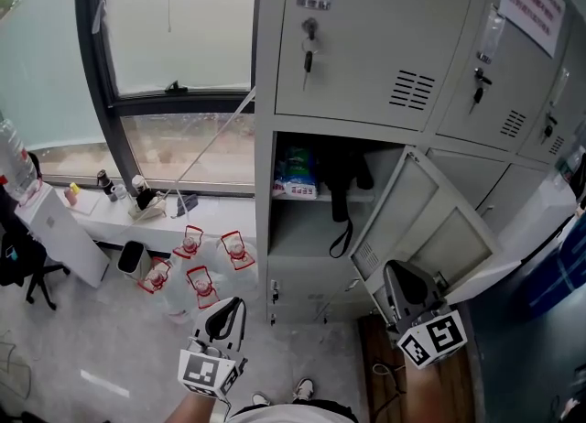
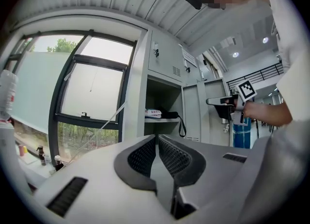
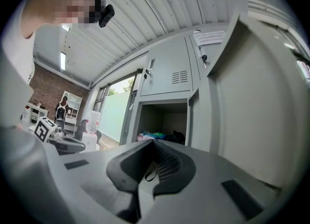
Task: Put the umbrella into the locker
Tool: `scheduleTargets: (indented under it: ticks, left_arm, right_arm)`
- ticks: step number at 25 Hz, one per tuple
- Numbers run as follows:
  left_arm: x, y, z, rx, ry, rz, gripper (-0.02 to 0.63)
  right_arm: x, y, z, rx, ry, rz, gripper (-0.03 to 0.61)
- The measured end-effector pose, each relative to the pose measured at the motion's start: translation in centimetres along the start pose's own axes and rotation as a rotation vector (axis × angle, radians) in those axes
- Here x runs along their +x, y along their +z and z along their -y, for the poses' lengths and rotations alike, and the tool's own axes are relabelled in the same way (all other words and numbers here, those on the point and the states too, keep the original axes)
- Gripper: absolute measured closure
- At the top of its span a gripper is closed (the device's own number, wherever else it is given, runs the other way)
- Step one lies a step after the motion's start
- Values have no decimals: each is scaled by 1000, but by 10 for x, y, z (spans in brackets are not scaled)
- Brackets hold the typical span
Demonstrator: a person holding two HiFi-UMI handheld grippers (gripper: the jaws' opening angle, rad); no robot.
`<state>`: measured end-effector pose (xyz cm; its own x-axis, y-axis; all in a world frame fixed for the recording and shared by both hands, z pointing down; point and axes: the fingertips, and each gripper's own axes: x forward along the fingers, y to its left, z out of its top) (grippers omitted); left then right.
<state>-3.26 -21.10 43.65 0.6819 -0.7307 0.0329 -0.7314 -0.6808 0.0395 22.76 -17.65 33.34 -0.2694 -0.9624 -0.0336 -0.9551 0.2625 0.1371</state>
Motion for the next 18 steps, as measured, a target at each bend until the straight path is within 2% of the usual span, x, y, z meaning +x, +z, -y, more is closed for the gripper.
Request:
scheduleTargets:
  ticks: [9,14,18]
  left_arm:
    - [-12,18,-14,26,60,39,575]
    - [-27,17,-23,45,114,36,575]
    - [-45,15,-27,59,150,29,575]
  right_arm:
    - [-91,-13,5,-71,-110,-62,560]
    - [-138,-38,14,-17,-201,-137,560]
    - [-157,-43,27,10,-281,-144,560]
